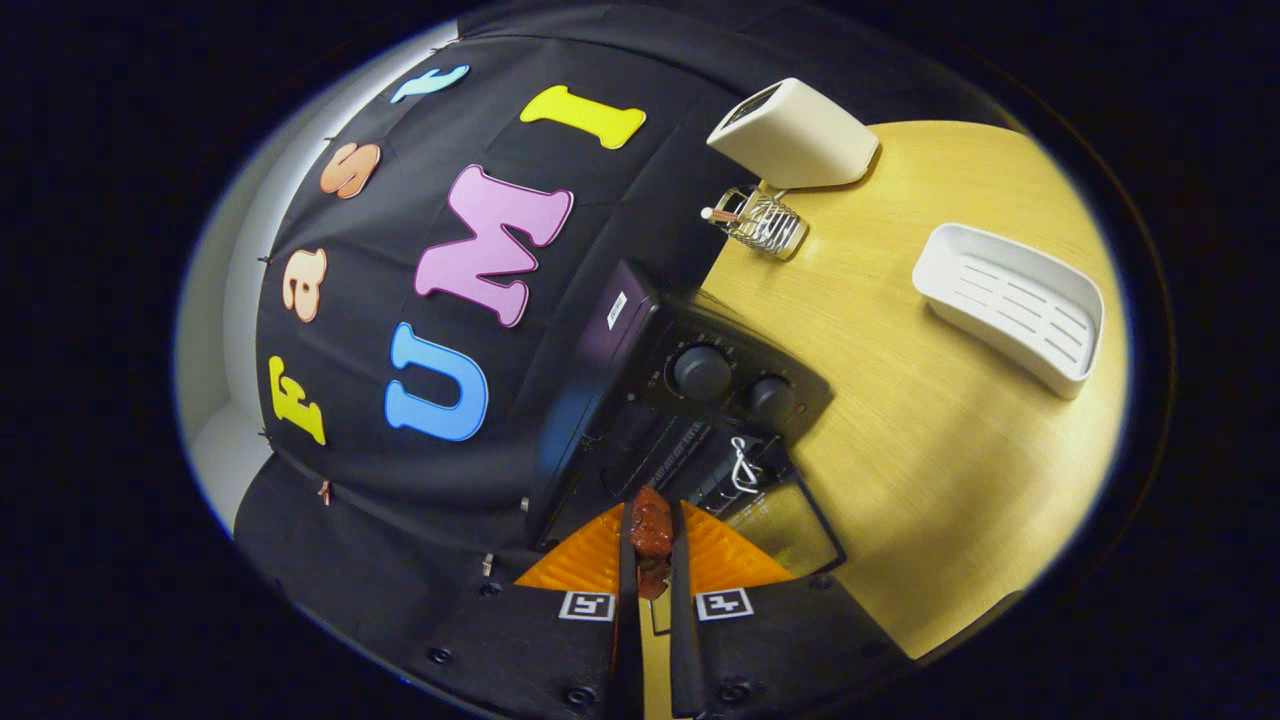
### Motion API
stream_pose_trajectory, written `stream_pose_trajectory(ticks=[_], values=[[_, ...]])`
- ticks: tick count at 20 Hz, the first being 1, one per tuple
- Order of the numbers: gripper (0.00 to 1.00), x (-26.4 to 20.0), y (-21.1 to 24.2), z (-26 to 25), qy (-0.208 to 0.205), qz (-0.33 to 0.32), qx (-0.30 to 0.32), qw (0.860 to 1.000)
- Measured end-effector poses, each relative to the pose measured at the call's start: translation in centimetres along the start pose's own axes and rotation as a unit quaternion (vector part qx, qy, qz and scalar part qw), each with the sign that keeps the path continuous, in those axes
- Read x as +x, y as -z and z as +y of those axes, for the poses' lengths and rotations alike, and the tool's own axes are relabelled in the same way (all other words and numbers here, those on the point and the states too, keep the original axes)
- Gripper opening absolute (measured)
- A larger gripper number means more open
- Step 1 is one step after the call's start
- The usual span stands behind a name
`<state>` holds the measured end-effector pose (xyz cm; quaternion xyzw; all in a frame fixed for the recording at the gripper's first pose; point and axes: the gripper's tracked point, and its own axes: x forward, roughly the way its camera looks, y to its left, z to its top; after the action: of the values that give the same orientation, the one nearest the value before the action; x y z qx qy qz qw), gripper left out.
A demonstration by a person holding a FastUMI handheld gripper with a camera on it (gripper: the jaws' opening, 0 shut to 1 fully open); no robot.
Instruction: Open the toaster oven, put the food inside, and close the toaster oven door.
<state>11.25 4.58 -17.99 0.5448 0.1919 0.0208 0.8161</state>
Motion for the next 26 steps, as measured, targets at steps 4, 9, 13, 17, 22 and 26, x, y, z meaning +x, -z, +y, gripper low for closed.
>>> stream_pose_trajectory(ticks=[4, 9, 13, 17, 22, 26], values=[[0.15, 4.1, 1.5, 0.2, -0.015, -0.04, 0.015, 0.999], [0.15, 8.2, 2.5, -0.3, -0.018, -0.069, 0.042, 0.997], [0.15, 10.1, 2.1, -0.8, -0.02, -0.091, 0.043, 0.995], [0.15, 11.4, 2.2, -1.7, -0.01, -0.099, 0.022, 0.995], [0.16, 11.2, 2.4, -2.2, 0.02, -0.108, -0.014, 0.994], [0.5, 10.0, 2.6, -1.3, 0.032, -0.114, -0.081, 0.99]])
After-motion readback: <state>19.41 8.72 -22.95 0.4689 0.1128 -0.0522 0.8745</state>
